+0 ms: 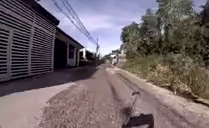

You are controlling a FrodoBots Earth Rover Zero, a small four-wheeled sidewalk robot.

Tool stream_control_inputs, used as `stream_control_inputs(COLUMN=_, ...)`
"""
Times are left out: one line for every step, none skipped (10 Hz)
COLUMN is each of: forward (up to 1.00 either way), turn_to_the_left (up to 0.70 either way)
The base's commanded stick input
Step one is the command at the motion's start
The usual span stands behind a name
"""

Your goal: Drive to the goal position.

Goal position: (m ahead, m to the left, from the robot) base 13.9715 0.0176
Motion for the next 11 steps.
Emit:
stream_control_inputs(forward=1.00, turn_to_the_left=0.00)
stream_control_inputs(forward=1.00, turn_to_the_left=0.00)
stream_control_inputs(forward=1.00, turn_to_the_left=0.00)
stream_control_inputs(forward=1.00, turn_to_the_left=0.00)
stream_control_inputs(forward=1.00, turn_to_the_left=0.00)
stream_control_inputs(forward=1.00, turn_to_the_left=0.00)
stream_control_inputs(forward=1.00, turn_to_the_left=0.00)
stream_control_inputs(forward=1.00, turn_to_the_left=0.00)
stream_control_inputs(forward=1.00, turn_to_the_left=0.00)
stream_control_inputs(forward=1.00, turn_to_the_left=0.00)
stream_control_inputs(forward=1.00, turn_to_the_left=0.00)
